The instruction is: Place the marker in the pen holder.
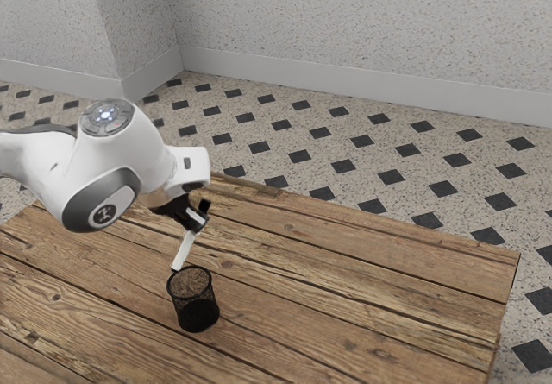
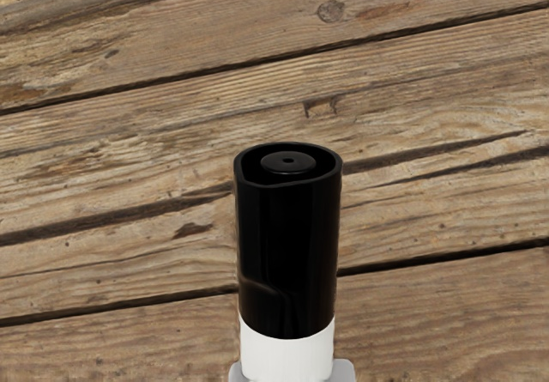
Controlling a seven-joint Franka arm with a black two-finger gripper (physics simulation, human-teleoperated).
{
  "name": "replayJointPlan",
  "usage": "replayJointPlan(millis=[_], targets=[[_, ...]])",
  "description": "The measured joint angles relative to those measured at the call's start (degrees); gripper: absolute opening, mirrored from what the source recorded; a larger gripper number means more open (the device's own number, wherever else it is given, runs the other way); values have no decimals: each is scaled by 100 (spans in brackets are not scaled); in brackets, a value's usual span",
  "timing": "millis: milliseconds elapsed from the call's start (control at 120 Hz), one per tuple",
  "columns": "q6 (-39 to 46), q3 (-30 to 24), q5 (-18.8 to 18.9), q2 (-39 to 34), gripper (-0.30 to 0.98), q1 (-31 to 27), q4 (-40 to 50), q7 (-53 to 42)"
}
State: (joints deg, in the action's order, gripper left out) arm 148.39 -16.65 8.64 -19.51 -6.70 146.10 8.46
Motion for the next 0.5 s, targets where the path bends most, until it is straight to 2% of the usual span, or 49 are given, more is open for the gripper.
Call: replayJointPlan(millis=[142, 367, 500], targets=[[123, -134, -240, -34, -10, -39, 99, 439], [392, -155, -348, 232, -10, -143, 257, 944], [390, -322, -376, 220, 20, -185, 248, 1097]])
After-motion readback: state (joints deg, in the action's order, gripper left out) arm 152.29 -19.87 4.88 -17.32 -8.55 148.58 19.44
